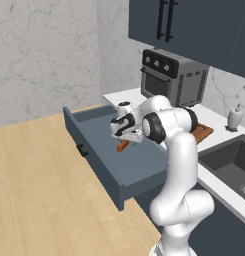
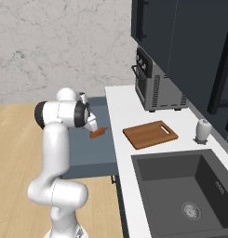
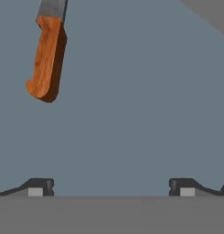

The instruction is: Pick up the knife from the drawer and place it on the cutting board. Then place the meat from the plate to the cutting board.

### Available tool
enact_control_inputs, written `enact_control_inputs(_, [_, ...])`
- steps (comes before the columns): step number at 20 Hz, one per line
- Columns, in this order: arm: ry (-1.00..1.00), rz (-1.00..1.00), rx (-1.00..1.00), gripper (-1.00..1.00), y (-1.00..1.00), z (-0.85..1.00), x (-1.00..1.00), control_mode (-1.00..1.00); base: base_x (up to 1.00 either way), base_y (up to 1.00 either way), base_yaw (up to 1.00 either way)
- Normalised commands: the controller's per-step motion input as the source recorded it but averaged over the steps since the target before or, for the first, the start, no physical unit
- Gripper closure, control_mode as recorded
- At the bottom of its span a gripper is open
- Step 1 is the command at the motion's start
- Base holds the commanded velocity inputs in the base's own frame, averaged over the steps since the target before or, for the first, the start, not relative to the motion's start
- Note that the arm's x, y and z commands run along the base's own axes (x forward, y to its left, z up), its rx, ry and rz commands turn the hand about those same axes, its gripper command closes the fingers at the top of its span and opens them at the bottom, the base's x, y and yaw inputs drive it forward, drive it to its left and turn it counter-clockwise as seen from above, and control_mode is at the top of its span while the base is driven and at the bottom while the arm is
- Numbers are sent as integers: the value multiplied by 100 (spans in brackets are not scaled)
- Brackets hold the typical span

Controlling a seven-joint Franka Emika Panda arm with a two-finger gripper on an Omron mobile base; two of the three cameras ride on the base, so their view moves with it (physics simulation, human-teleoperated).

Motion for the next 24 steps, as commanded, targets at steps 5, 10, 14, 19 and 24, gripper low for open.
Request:
enact_control_inputs(5, [0,0,4,-100,0,-23,3,-100,0,0,0])
enact_control_inputs(10, [-5,0,3,-100,0,-3,28,-100,0,0,0])
enact_control_inputs(14, [-3,0,-2,-100,0,-39,10,-100,0,0,0])
enact_control_inputs(19, [-6,0,2,-100,0,-21,27,-100,0,0,0])
enact_control_inputs(24, [-7,0,5,-100,0,-7,28,-100,0,0,0])
